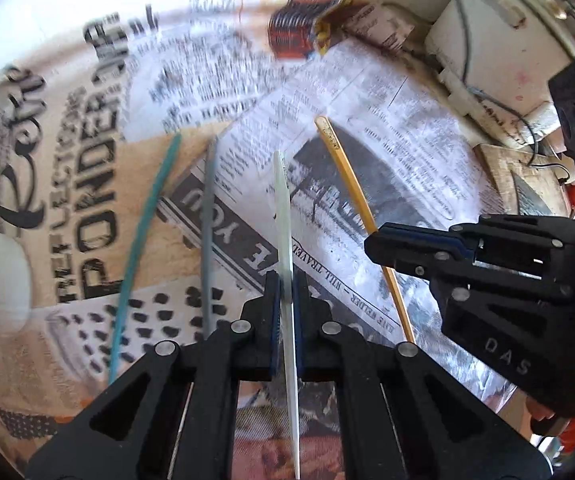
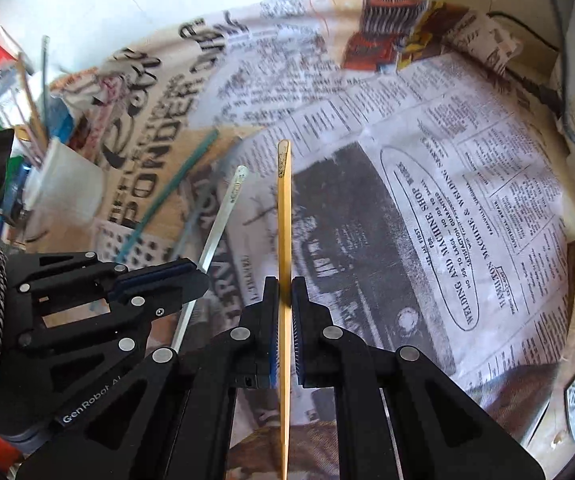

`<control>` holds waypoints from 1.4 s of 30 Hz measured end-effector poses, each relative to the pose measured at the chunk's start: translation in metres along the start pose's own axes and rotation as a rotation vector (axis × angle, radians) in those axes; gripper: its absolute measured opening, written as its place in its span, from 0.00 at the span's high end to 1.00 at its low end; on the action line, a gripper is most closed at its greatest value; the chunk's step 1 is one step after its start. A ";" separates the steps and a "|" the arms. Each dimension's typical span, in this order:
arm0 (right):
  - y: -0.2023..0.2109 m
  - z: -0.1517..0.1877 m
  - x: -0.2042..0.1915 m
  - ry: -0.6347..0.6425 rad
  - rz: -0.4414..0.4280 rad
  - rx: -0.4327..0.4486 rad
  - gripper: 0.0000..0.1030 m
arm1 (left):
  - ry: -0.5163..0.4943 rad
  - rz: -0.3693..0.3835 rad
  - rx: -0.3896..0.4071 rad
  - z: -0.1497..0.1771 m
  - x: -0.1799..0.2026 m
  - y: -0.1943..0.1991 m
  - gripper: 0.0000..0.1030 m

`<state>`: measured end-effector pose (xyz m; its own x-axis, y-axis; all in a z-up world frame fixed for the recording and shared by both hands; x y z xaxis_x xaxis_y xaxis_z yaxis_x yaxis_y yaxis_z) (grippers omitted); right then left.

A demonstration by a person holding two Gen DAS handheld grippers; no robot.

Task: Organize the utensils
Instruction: 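Lift the yellow and white chopsticks toward the white cup with both tools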

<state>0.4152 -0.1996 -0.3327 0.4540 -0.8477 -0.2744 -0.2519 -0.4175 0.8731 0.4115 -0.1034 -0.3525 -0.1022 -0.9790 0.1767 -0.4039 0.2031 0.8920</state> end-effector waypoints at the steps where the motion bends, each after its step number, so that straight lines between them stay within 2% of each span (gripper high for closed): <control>1: 0.004 -0.001 -0.002 0.002 0.005 0.015 0.94 | -0.004 -0.001 0.022 0.000 0.001 0.008 0.96; 9: 0.047 0.001 -0.023 0.062 0.044 0.140 0.94 | 0.009 -0.017 0.148 0.003 0.001 0.061 0.96; 25: 0.101 -0.006 -0.061 0.091 0.052 0.296 0.94 | 0.012 -0.057 0.322 0.020 -0.010 0.130 0.97; 34: 0.125 -0.024 -0.094 0.132 0.029 0.386 0.94 | 0.045 -0.103 0.412 0.013 -0.033 0.163 0.97; 42: 0.141 -0.046 -0.134 0.178 -0.011 0.465 0.94 | 0.060 -0.139 0.518 0.004 -0.062 0.212 0.97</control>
<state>0.3577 -0.1300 -0.1546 0.5874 -0.7903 -0.1743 -0.5822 -0.5623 0.5873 0.3282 0.0003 -0.1760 0.0299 -0.9937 0.1084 -0.8069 0.0401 0.5893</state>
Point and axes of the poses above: each gripper's, at about its wrist camera, not at the fingertips, and y roughly against the way its jaws point, x to its right, z to its underside, the point moved 4 cm from there along -y, roughly the way its jaws point, and after that the axes turned 6 degrees about x, right-handed, at the moved point
